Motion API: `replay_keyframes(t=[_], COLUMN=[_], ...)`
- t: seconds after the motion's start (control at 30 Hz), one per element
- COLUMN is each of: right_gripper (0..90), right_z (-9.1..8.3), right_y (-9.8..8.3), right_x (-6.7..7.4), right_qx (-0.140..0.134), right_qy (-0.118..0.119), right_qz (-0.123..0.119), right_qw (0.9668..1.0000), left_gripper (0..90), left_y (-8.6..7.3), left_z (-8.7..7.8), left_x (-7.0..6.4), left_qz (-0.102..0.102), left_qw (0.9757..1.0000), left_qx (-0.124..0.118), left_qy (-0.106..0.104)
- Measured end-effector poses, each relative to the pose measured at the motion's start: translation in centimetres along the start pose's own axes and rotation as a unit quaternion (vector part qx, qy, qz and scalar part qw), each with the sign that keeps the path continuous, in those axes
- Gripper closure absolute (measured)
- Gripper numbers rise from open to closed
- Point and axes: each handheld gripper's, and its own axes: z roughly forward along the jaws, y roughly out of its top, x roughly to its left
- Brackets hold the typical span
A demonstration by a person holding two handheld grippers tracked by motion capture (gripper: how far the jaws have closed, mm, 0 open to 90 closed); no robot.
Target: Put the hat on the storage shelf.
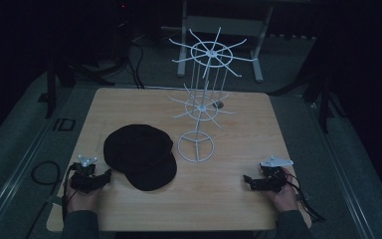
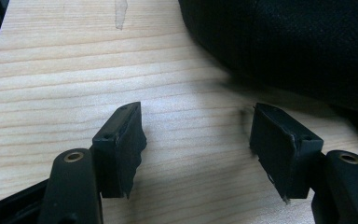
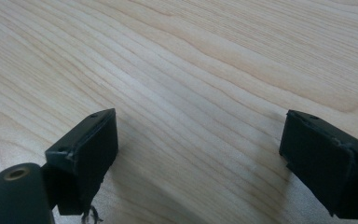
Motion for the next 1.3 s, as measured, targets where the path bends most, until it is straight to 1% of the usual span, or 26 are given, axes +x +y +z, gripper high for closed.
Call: replay_keyframes(t=[0.03,0.1,0.13,0.17,0.2,0.27,0.3,0.37,0.43,0.47,0.5,0.57,0.6,0.67,0.83,0.87,0.9,1.1,1.2,1.3], right_gripper=[11.3,11.3,11.3,11.3,11.3,11.3,11.3,11.3,11.4,11.4,11.4,11.3,11.3,11.3,11.4,11.4,11.4,11.4,11.4,11.4], right_z=[0.0,0.0,0.0,0.0,0.0,0.0,0.0,0.0,0.0,0.0,0.0,0.0,0.0,0.0,0.0,0.0,0.0,0.0,0.0,0.0], right_y=[0.0,0.0,0.0,0.0,0.0,0.0,0.0,0.0,0.0,0.0,0.0,0.0,0.0,0.0,0.0,0.0,0.0,0.0,0.0,0.0], right_x=[0.0,0.0,0.0,0.0,0.0,0.0,0.0,0.1,0.1,0.1,0.1,0.1,0.1,0.1,0.1,0.1,0.1,0.1,0.1,0.1], right_qx=[0.000,0.000,0.000,0.000,0.000,0.000,0.000,0.000,0.000,0.000,0.000,0.000,0.000,-0.001,-0.001,-0.001,-0.001,-0.001,-0.001,0.000], right_qy=[0.000,0.000,-0.001,-0.001,-0.002,-0.003,-0.003,-0.003,-0.003,-0.004,-0.004,-0.005,-0.005,-0.005,-0.006,-0.006,-0.007,-0.007,-0.007,-0.007], right_qz=[0.000,0.000,0.001,0.001,0.002,0.002,0.002,0.003,0.003,0.004,0.004,0.004,0.004,0.004,0.005,0.005,0.005,0.006,0.006,0.006], right_qw=[1.0000,1.0000,1.0000,1.0000,1.0000,1.0000,1.0000,1.0000,1.0000,1.0000,1.0000,1.0000,1.0000,1.0000,1.0000,1.0000,1.0000,1.0000,1.0000,1.0000], left_gripper=[35.4,35.5,36.0,37.9,39.9,43.3,44.3,46.9,46.9,46.8,46.5,45.6,44.8,43.9,43.0,42.7,42.4,39.7,36.0,30.6], left_y=[0.0,0.1,0.1,0.1,0.2,0.2,0.2,0.3,0.4,0.7,0.7,1.0,1.0,1.3,1.7,2.0,2.0,3.2,3.8,4.6], left_z=[0.0,-0.1,-0.1,-0.2,-0.5,-0.7,-0.7,-0.8,-1.2,-1.6,-1.6,-2.2,-2.2,-2.7,-3.3,-3.6,-3.6,-4.5,-4.9,-5.1], left_x=[0.0,-0.1,-0.1,0.0,0.1,0.4,0.4,0.5,0.6,0.5,0.5,0.4,0.4,0.4,0.5,0.6,0.6,0.4,0.3,0.0], left_qz=[0.000,0.000,0.000,0.001,-0.003,-0.014,-0.014,-0.018,-0.020,-0.019,-0.019,-0.019,-0.019,-0.022,-0.024,-0.028,-0.028,-0.030,-0.029,-0.033], left_qw=[1.0000,1.0000,1.0000,0.9999,0.9997,0.9994,0.9994,0.9991,0.9989,0.9988,0.9988,0.9982,0.9982,0.9964,0.9960,0.9955,0.9955,0.9950,0.9949,0.9946], left_qx=[0.000,0.007,0.007,0.013,0.020,0.024,0.024,0.024,0.021,0.016,0.016,0.014,0.014,0.017,0.014,0.011,0.011,-0.003,-0.011,-0.021], left_qy=[0.000,-0.002,-0.002,-0.004,-0.010,-0.021,-0.021,-0.030,-0.037,-0.041,-0.041,-0.055,-0.055,-0.080,-0.085,-0.090,-0.090,-0.095,-0.096,-0.096])
